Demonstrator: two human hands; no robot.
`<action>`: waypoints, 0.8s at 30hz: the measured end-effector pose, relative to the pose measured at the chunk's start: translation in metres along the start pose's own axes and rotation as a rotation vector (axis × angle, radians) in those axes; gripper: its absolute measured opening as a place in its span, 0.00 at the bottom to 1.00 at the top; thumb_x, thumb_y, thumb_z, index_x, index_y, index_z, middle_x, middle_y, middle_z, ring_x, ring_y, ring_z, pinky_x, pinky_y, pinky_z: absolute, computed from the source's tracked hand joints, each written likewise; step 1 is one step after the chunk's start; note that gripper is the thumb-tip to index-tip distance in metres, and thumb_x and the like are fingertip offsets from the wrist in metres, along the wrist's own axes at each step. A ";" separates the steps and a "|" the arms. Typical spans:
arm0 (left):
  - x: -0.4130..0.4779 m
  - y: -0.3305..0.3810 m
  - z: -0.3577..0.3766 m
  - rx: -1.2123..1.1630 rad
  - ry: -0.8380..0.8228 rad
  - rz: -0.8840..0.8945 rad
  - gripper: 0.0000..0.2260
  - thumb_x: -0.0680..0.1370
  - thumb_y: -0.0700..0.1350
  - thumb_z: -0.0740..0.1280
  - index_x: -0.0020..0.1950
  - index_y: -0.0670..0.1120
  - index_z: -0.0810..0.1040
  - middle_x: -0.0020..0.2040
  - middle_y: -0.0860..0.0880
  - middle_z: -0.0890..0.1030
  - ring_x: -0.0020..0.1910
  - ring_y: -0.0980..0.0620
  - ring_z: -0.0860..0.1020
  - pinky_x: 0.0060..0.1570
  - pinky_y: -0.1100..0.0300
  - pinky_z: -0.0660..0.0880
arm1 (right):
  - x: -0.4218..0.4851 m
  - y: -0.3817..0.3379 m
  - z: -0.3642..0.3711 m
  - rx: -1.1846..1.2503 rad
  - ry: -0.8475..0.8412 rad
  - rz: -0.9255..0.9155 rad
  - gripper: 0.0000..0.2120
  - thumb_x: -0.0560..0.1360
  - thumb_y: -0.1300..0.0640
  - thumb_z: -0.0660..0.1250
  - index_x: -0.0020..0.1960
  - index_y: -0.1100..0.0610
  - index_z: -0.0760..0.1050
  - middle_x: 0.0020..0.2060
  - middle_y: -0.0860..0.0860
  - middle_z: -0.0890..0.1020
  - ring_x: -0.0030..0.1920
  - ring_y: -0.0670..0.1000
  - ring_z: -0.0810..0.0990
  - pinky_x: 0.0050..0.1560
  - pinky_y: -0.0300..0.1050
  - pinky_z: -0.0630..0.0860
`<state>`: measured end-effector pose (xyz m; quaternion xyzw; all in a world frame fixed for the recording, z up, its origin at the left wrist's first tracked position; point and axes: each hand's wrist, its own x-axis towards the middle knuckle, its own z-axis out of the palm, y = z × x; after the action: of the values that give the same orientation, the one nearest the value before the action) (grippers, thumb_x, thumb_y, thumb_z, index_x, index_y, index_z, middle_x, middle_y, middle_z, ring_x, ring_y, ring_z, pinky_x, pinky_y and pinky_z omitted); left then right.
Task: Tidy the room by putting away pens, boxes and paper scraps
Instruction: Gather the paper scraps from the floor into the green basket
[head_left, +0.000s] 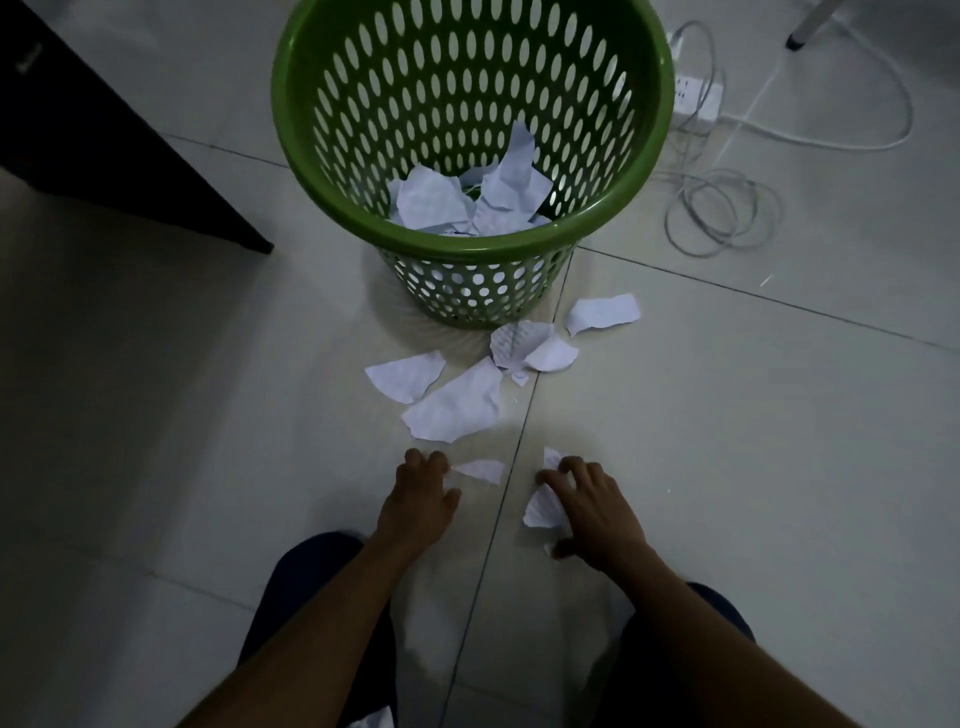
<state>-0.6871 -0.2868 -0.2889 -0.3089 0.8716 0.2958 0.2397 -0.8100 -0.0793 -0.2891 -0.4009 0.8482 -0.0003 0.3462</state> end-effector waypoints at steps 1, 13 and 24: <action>0.003 -0.001 0.004 0.009 -0.002 0.003 0.17 0.79 0.48 0.63 0.65 0.44 0.68 0.62 0.43 0.65 0.61 0.45 0.67 0.54 0.53 0.73 | 0.005 0.001 -0.001 -0.011 -0.004 -0.009 0.46 0.60 0.42 0.78 0.71 0.47 0.60 0.68 0.52 0.62 0.63 0.55 0.65 0.60 0.47 0.66; 0.028 0.014 0.015 -0.253 0.185 0.258 0.21 0.74 0.40 0.69 0.67 0.41 0.70 0.65 0.43 0.68 0.65 0.46 0.68 0.61 0.49 0.73 | 0.063 -0.007 -0.028 0.136 0.126 -0.041 0.34 0.66 0.43 0.74 0.68 0.48 0.67 0.64 0.50 0.67 0.59 0.54 0.70 0.52 0.47 0.71; 0.080 -0.001 -0.034 0.040 0.154 -0.047 0.65 0.53 0.75 0.70 0.76 0.55 0.34 0.76 0.41 0.30 0.75 0.38 0.32 0.69 0.32 0.42 | 0.099 0.036 -0.093 0.101 0.320 0.154 0.69 0.48 0.26 0.74 0.78 0.49 0.44 0.77 0.57 0.41 0.77 0.59 0.45 0.72 0.62 0.54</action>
<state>-0.7501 -0.3423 -0.3133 -0.3461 0.8857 0.2481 0.1847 -0.9323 -0.1479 -0.2864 -0.3119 0.9195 -0.0800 0.2256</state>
